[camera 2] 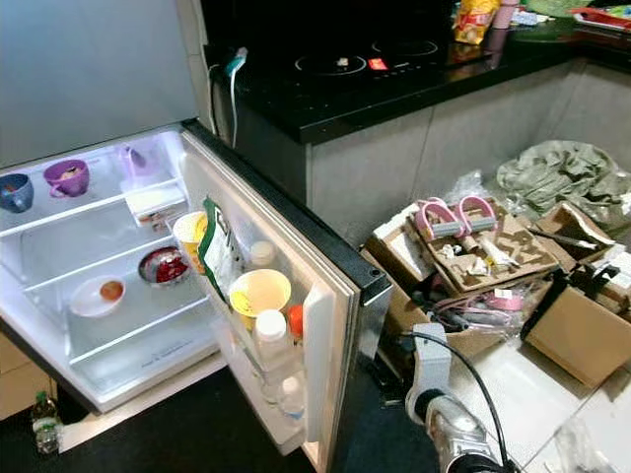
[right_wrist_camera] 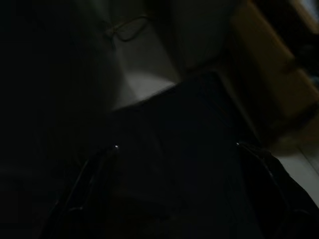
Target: Restocking fridge
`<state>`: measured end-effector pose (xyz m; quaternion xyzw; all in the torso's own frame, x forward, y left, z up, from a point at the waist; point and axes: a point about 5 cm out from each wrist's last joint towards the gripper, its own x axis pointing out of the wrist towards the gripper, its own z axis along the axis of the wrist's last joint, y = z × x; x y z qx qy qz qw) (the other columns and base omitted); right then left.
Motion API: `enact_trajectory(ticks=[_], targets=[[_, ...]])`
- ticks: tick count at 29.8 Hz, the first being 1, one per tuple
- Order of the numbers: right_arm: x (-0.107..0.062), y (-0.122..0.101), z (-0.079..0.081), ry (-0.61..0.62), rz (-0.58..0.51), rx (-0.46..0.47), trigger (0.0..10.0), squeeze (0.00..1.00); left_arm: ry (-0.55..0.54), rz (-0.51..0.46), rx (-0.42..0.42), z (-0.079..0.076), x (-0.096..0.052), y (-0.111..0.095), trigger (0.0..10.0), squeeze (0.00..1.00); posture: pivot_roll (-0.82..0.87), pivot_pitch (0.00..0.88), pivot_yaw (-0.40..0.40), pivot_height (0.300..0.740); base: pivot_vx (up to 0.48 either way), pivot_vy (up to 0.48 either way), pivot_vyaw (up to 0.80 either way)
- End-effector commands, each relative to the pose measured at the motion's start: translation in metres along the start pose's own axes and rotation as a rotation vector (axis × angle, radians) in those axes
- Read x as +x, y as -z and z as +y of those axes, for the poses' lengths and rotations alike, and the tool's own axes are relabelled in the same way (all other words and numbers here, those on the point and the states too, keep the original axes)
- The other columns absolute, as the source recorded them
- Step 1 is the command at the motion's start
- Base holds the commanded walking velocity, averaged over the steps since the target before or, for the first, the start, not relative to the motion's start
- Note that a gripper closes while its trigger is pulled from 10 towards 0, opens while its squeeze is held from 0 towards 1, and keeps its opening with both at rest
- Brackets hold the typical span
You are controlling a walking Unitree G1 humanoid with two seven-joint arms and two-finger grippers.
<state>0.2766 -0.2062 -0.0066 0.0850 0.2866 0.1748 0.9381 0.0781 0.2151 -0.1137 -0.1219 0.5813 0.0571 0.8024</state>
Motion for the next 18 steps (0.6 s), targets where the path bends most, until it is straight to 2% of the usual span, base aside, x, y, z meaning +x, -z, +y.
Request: enact_trajectory(ticks=[1,2,3,6,7,9,10,11,12,13,15,16,17,18], targets=[[0.011,-0.015,0.019,-0.121,-0.052,-0.031,10.0,0.0,0.021,0.019,0.009,-0.004,0.001,0.003,10.0,0.0,-0.05,0.0,0.021,0.74,0.0,0.0,0.0],[0.016,-0.021,0.03,-0.219,-0.051,-0.058,10.0,0.0,0.022,0.021,0.011,-0.004,0.001,0.004,10.0,0.0,-0.05,0.0,0.021,0.74,0.0,0.0,0.0],[0.016,-0.021,0.03,-0.219,-0.051,-0.058,10.0,0.0,0.022,0.021,0.011,-0.004,0.001,0.004,10.0,0.0,-0.05,0.0,0.021,0.74,0.0,0.0,0.0],[0.022,-0.017,0.073,-0.611,0.028,-0.16,10.0,0.0,0.027,0.025,0.015,-0.006,0.001,0.005,10.0,0.0,-0.05,0.0,0.023,0.74,0.0,0.0,0.0],[0.022,-0.017,0.073,-0.611,0.028,-0.16,10.0,0.0,0.027,0.025,0.015,-0.006,0.001,0.005,10.0,0.0,-0.05,0.0,0.023,0.74,0.0,0.0,0.0],[0.023,-0.022,0.101,-0.825,0.006,-0.162,10.0,0.0,0.029,0.026,0.017,-0.006,0.001,0.006,10.0,0.0,-0.05,0.0,0.023,0.74,0.0,0.0,0.0],[0.023,-0.022,0.101,-0.825,0.006,-0.162,10.0,0.0,0.029,0.026,0.017,-0.006,0.001,0.006,10.0,0.0,-0.05,0.0,0.023,0.74,0.0,0.0,0.0],[0.023,-0.028,0.111,-0.879,-0.031,-0.148,10.0,0.0,0.029,0.027,0.019,-0.006,0.001,0.005,10.0,0.0,-0.05,0.0,0.023,0.74,0.0,0.0,0.0],[0.023,-0.028,0.111,-0.879,-0.031,-0.148,10.0,0.0,0.029,0.027,0.019,-0.006,0.001,0.005,10.0,0.0,-0.05,0.0,0.023,0.74,0.0,0.0,0.0],[0.027,-0.037,0.113,-0.847,-0.081,-0.116,10.0,0.0,0.032,0.027,0.02,-0.006,0.001,0.005,10.0,0.0,-0.05,0.0,0.02,0.74,0.0,0.0,0.0],[0.027,-0.037,0.113,-0.847,-0.081,-0.116,10.0,0.0,0.032,0.027,0.02,-0.006,0.001,0.005,10.0,0.0,-0.05,0.0,0.02,0.74,0.0,0.0,0.0],[0.034,-0.036,0.097,-0.634,-0.097,-0.076,10.0,0.0,0.037,0.03,0.027,-0.008,0.001,0.005,10.0,0.0,-0.05,0.0,0.019,0.74,0.0,0.0,0.0],[0.034,-0.036,0.097,-0.634,-0.097,-0.076,10.0,0.0,0.037,0.03,0.027,-0.008,0.001,0.005,10.0,0.0,-0.05,0.0,0.019,0.74,0.0,0.0,0.0],[0.034,-0.025,0.084,-0.512,-0.054,-0.066,10.0,0.0,0.039,0.03,0.028,-0.008,0.002,0.006,10.0,0.0,-0.05,0.0,0.019,0.74,0.0,0.0,0.0]])
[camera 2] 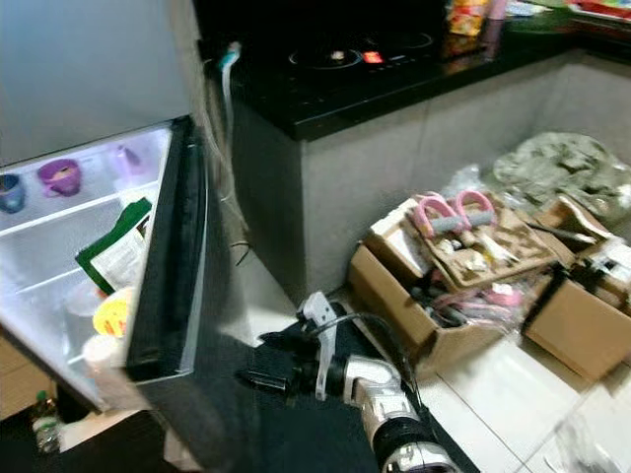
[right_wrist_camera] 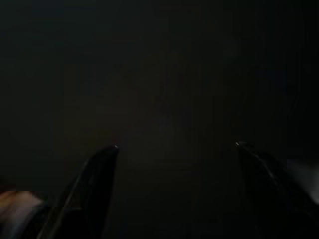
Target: Restocking fridge
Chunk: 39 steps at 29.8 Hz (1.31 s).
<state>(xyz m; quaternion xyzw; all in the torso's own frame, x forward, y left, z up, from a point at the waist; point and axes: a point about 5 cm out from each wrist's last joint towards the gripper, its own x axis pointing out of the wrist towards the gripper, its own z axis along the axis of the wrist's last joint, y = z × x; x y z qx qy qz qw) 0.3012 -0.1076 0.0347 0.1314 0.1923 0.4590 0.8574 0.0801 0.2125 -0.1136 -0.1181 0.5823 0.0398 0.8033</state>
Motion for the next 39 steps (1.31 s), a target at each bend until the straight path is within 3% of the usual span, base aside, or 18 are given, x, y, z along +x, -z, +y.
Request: enact_trajectory(ticks=[1,2,3,5,6,9,10,11,14,16,20,22,27,39], targets=[[-0.009,0.017,-0.006,0.102,0.04,0.039,10.0,0.0,0.016,0.026,0.001,-0.006,0.001,0.007,10.0,0.0,-0.05,0.0,0.019,0.74,0.0,0.0,0.0],[-0.019,0.028,-0.013,0.185,0.078,0.053,10.0,0.0,0.017,0.026,0.002,-0.006,0.001,0.007,10.0,0.0,-0.05,0.0,0.019,0.74,0.0,0.0,0.0],[-0.019,0.028,-0.013,0.185,0.078,0.053,10.0,0.0,0.017,0.026,0.002,-0.006,0.001,0.007,10.0,0.0,-0.05,0.0,0.019,0.74,0.0,0.0,0.0],[-0.053,0.062,-0.026,0.404,0.19,0.097,10.0,0.0,0.018,0.027,0.0,-0.007,0.001,0.007,10.0,0.0,-0.04,0.0,0.015,0.74,0.0,0.0,0.31],[-0.053,0.062,-0.026,0.404,0.19,0.097,10.0,0.0,0.018,0.027,0.0,-0.007,0.001,0.007,10.0,0.0,-0.04,0.0,0.015,0.74,0.0,0.0,0.61],[-0.111,0.114,-0.03,0.691,0.4,0.164,10.0,0.0,0.017,0.032,0.0,-0.007,0.001,0.009,10.0,0.0,-0.04,0.0,0.013,0.74,0.0,0.0,0.78],[-0.111,0.114,-0.03,0.691,0.4,0.164,10.0,0.0,0.017,0.032,0.0,-0.007,0.001,0.009,10.0,0.0,-0.04,0.0,0.013,0.74,0.0,0.0,0.78],[-0.126,0.127,-0.028,0.754,0.461,0.178,10.0,0.0,0.017,0.033,0.0,-0.007,0.001,0.009,10.0,0.0,-0.05,0.0,0.015,0.74,0.0,0.0,0.78],[-0.137,0.136,-0.026,0.796,0.5,0.194,10.0,0.0,0.016,0.034,0.001,-0.007,0.001,0.009,10.0,0.0,-0.05,0.0,0.015,0.74,0.0,0.0,0.78],[-0.158,0.157,-0.018,0.886,0.585,0.221,10.0,0.0,0.013,0.035,0.009,-0.006,0.001,0.009,10.0,0.0,-0.05,0.0,0.024,0.74,0.0,0.0,0.78],[-0.167,0.168,-0.012,0.923,0.631,0.235,10.0,0.0,0.005,0.033,0.014,-0.005,0.001,0.008,10.0,0.0,-0.05,0.0,0.031,0.74,0.0,0.0,0.78],[-0.18,0.189,0.003,0.969,0.706,0.267,10.0,0.0,-0.016,0.02,0.026,0.001,0.0,0.002,10.0,0.0,-0.05,0.0,0.052,0.74,0.0,0.0,0.78],[-0.183,0.198,0.011,0.987,0.727,0.281,10.0,0.0,-0.038,0.002,0.024,0.007,-0.001,-0.004,10.0,0.0,-0.06,0.0,0.064,0.74,0.0,0.0,0.78],[-0.179,0.189,0.002,1.013,0.71,0.226,10.0,0.0,-0.056,-0.024,0.013,0.005,0.0,-0.007,10.0,0.0,-0.07,0.0,0.04,0.74,0.0,0.0,0.78]])
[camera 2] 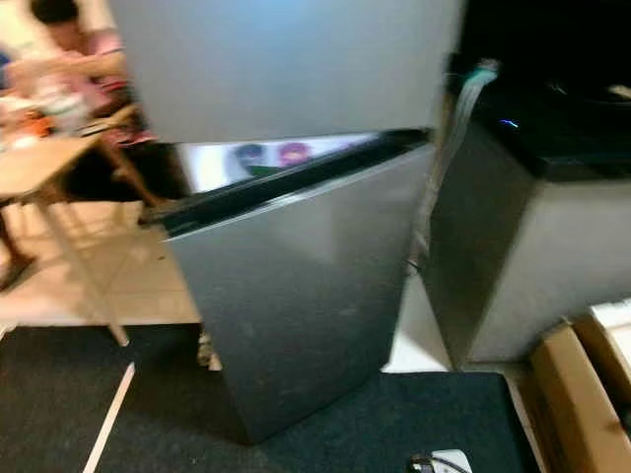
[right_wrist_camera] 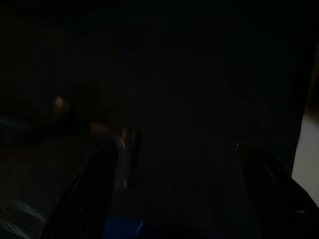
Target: Restocking fridge
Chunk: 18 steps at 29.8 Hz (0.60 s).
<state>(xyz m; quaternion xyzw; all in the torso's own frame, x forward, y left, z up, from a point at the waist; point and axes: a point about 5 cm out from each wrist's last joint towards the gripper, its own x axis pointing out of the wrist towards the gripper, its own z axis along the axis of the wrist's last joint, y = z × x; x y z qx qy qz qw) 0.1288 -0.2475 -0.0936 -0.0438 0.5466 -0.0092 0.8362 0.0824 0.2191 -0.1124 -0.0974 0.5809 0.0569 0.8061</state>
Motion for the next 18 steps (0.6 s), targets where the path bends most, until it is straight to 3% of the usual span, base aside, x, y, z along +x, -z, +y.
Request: enact_trajectory(ticks=[1,6,8,14,18], targets=[[0.0,0.001,-0.002,0.017,0.002,-0.012,10.0,0.0,0.012,-0.001,0.021,-0.006,0.001,0.002,10.0,0.0,-0.06,0.0,0.026,0.74,0.0,0.0,0.78],[-0.001,-0.009,-0.008,0.036,-0.019,-0.014,10.0,0.0,0.038,0.006,0.03,-0.015,0.003,0.006,10.0,0.0,-0.04,0.0,0.031,0.74,0.0,0.0,0.78],[0.0,-0.014,-0.01,0.036,-0.025,-0.028,10.0,0.0,0.068,0.01,0.069,-0.02,0.003,0.005,10.0,0.0,-0.04,0.0,0.039,0.74,0.0,0.0,0.78],[0.0,-0.018,-0.009,0.039,-0.019,-0.05,10.0,0.0,0.062,0.016,0.096,-0.017,0.003,0.002,10.0,0.0,-0.03,0.0,0.046,0.74,0.0,0.0,0.78],[0.001,-0.034,-0.011,0.06,-0.065,-0.027,10.0,0.0,0.039,-0.02,0.108,-0.015,0.004,-0.013,10.0,0.0,-0.04,0.0,0.019,0.74,0.0,0.0,0.74]])
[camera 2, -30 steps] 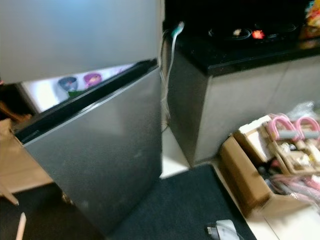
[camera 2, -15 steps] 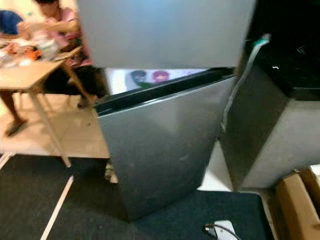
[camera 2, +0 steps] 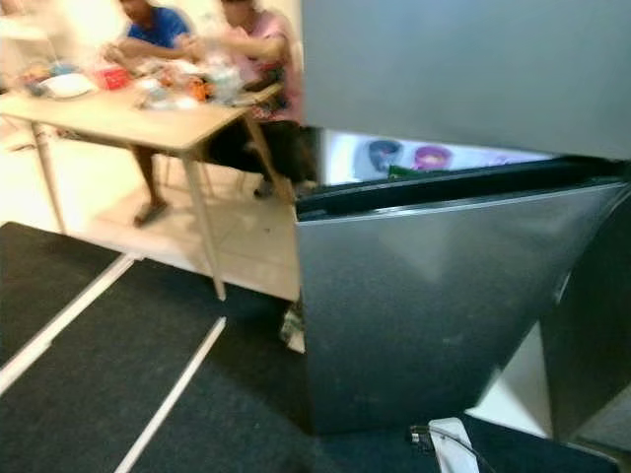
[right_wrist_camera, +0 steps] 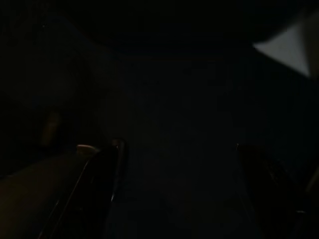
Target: Restocking fridge
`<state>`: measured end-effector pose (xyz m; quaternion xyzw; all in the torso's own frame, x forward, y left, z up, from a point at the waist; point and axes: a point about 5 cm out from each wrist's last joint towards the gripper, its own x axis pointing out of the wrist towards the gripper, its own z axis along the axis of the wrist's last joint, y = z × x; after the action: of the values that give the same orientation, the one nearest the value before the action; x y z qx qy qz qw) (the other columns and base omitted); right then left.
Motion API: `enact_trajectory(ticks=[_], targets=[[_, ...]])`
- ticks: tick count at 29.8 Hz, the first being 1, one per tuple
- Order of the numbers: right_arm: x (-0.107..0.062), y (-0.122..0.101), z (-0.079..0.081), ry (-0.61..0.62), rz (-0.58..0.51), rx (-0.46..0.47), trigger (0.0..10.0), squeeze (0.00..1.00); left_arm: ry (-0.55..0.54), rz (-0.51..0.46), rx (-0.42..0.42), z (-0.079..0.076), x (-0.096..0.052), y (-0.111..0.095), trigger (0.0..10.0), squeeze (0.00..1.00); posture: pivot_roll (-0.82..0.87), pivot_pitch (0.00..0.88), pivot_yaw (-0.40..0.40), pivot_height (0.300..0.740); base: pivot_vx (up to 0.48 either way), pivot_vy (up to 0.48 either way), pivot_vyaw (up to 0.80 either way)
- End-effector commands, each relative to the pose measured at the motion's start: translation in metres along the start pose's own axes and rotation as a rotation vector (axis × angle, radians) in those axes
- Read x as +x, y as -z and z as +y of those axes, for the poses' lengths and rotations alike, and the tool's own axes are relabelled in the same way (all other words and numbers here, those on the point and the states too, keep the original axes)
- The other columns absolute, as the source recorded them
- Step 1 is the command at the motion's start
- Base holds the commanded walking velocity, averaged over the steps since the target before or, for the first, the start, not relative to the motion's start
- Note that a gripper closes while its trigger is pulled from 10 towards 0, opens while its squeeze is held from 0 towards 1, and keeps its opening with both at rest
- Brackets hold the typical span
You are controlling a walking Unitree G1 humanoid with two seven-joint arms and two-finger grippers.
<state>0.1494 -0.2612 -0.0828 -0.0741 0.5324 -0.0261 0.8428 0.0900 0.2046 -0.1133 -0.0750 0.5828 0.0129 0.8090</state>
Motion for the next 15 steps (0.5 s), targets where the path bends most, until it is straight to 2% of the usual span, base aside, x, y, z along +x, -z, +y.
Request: enact_trajectory(ticks=[1,6,11,15], targets=[[0.002,-0.018,0.004,0.002,-0.052,-0.001,10.0,0.0,-0.019,-0.049,0.015,0.002,0.001,-0.017,10.0,0.0,-0.02,0.0,0.0,0.74,0.0,0.0,0.0],[0.003,-0.031,0.006,0.0,-0.079,-0.023,10.0,0.0,-0.025,-0.078,0.007,0.002,0.001,-0.027,10.0,0.0,-0.02,0.0,-0.003,0.74,0.0,0.0,0.0],[0.004,-0.036,0.012,-0.015,-0.088,-0.056,10.0,0.0,-0.01,-0.046,0.027,-0.003,0.002,-0.02,10.0,0.0,-0.04,0.0,-0.009,0.74,0.0,0.0,0.0],[0.004,-0.03,0.013,-0.023,-0.07,-0.072,10.0,0.0,0.0,-0.029,0.03,-0.007,0.003,-0.014,10.0,0.0,-0.04,0.0,-0.013,0.74,0.242,0.0,0.0]])
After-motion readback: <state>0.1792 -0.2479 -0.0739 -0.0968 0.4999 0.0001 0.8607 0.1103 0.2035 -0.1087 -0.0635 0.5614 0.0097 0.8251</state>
